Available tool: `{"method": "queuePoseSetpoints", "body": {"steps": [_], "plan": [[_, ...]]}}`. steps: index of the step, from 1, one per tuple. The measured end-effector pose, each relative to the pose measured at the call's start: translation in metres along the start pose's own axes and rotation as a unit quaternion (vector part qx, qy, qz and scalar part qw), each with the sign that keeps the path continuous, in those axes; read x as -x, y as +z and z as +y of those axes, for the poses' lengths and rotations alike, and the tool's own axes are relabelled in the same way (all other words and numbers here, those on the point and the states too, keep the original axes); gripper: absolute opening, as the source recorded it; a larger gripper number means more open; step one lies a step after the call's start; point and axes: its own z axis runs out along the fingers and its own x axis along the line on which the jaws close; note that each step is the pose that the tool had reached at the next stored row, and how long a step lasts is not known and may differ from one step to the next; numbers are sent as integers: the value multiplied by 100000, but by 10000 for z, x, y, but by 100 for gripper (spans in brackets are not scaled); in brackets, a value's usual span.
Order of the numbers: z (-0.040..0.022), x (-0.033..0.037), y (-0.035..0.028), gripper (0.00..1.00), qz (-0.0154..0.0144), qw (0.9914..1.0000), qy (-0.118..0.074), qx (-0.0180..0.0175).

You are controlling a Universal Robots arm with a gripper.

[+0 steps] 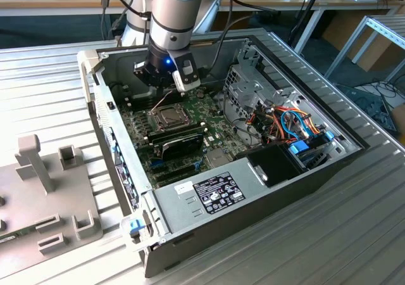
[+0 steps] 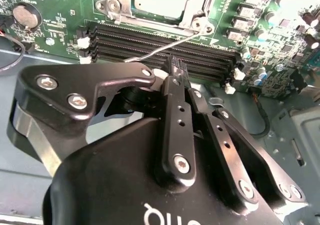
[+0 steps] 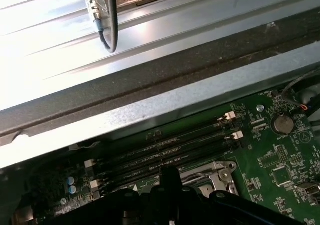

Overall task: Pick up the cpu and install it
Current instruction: 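Install the first cpu locking lever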

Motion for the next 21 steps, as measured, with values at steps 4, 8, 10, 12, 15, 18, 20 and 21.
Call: {"method": "queuePoseSetpoints", "body": {"steps": [4, 8, 10, 12, 15, 18, 20, 21], "plan": [[-6, 7, 35, 11, 97, 99999, -483, -21], [-5, 23, 58, 11, 99, 99999, -491, -11], [-7, 26, 71, 11, 95, 99999, -483, -11], [-9, 26, 78, 11, 101, 99999, -483, -17], [-9, 27, 82, 11, 101, 99999, -500, -27], [-9, 27, 83, 11, 103, 99999, -508, -11], [-9, 27, 85, 11, 129, 99998, -551, 51], [-9, 27, 85, 11, 137, 99998, -576, 51]]}}
